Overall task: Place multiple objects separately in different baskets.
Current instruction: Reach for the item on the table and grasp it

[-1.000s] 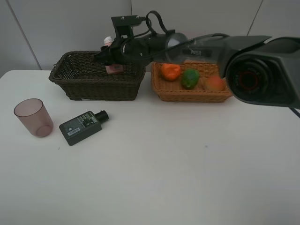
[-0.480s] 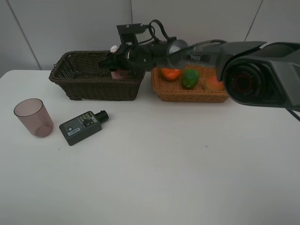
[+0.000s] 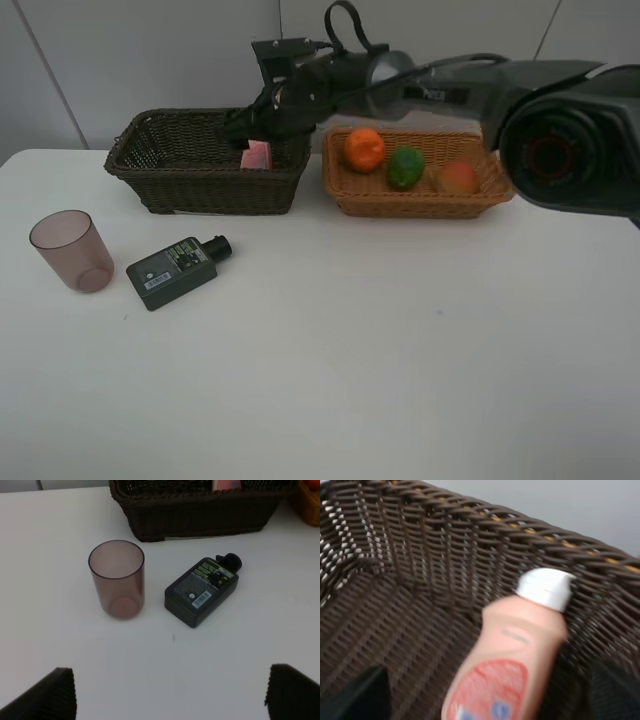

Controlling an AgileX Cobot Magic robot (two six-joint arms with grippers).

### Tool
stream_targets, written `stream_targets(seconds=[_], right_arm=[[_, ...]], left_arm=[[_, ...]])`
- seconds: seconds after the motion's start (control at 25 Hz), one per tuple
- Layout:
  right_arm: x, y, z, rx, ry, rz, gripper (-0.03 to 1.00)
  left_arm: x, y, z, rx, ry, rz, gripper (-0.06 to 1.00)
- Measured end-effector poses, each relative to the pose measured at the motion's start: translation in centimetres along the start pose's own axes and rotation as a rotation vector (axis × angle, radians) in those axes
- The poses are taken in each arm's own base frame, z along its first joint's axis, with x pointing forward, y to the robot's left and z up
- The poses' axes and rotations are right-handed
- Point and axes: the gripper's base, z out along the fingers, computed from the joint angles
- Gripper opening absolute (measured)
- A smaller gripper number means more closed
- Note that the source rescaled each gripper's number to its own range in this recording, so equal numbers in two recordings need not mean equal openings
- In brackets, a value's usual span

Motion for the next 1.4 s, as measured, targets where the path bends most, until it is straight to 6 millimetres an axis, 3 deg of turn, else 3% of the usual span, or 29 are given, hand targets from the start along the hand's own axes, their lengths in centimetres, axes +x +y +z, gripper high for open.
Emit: stream_targets(seconds=[0.12,0.28,0.4,0.56,0.8,0.96,1.16,1.4], right_arm=[[-1.1,-0.2,-3.2,0.022,0.135,0.043,0.70],[-1.2,-1.0,-7.1,0.008,0.385,0.117,0.70],[0.5,-2.4,-9.6,-0.005,0.593,0.155,0.70],[3.3,-4.8,-13.6,-0.007,0.724,0.204,0.70],[6.8,-10.6,-21.1,0.093,0.698,0.340,0.70],[8.2,-13.5,-27.2,0.185,0.615,0.409,0.70],[7.6,-13.2,-35.5,0.250,0.401,0.411,0.70],[8.8,-11.0,-42.6,0.280,0.205,0.371,0.70]], left_arm=[[0.0,0.0,0.0,0.000,0.000,0.000,0.98],[0.0,0.0,0.0,0.000,0.000,0.000,0.98],[0.0,0.0,0.0,0.000,0.000,0.000,0.98],[0.0,0.0,0.0,0.000,0.000,0.000,0.98],[0.0,0.0,0.0,0.000,0.000,0.000,0.98],[0.0,0.0,0.0,0.000,0.000,0.000,0.98],[0.0,0.0,0.0,-0.001,0.000,0.000,0.98],[0.0,0.0,0.0,-0.001,0.000,0.000,0.98]])
